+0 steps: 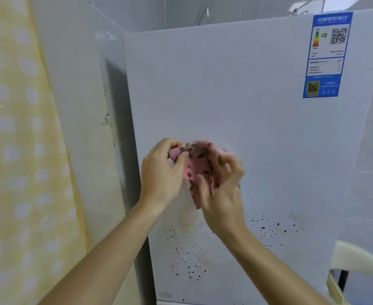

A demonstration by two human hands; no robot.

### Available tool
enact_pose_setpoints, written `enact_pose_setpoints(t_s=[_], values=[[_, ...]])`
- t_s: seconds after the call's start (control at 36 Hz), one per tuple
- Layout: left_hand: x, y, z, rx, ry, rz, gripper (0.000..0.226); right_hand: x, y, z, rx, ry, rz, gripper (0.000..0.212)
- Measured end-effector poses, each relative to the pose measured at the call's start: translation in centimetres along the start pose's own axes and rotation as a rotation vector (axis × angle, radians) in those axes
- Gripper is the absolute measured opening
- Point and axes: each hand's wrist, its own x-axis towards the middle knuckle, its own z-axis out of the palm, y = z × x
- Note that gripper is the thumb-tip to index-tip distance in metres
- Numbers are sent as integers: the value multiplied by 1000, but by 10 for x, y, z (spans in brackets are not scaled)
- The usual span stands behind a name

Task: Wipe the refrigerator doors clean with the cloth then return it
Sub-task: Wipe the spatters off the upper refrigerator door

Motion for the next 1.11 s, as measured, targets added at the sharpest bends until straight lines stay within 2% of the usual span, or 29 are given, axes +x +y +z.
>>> enact_pose_setpoints(t_s=[0.08, 0.17, 0.31, 0.42, 0.56, 0.64, 0.69, 0.81, 0.89, 0.94, 1.11], values=[[12, -16, -1, 48, 50, -6, 21, 6, 21, 23, -241, 24, -206, 63], [20, -31, -3, 65, 54, -12, 27, 16, 33, 36, -303, 124, -303, 71], [29, -42, -5, 37, 65, -1, 33, 41, 34, 41, -249, 228, -398, 47], [35, -45, -2, 20, 100, 44, 34, 49, 39, 47, -463, 234, -512, 4], [41, -52, -1, 47, 173, 157, 32, 36, 53, 62, -705, 71, -491, 45], [46, -66, -10, 123, 271, 343, 21, 36, 56, 63, -782, 26, -493, 50], [53, -82, -20, 207, 326, 412, 26, 40, 55, 64, -829, 26, -480, 51], [70, -114, -42, 409, 392, 375, 44, 59, 47, 68, -964, 21, -452, 59], [84, -134, -54, 474, 389, 351, 56, 80, 35, 76, -1021, 23, -438, 72], [95, -145, -60, 466, 376, 361, 58, 98, 24, 85, -1029, 39, -456, 78], [109, -154, -63, 461, 409, 375, 57, 158, -15, 120, -968, 134, -451, 72]])
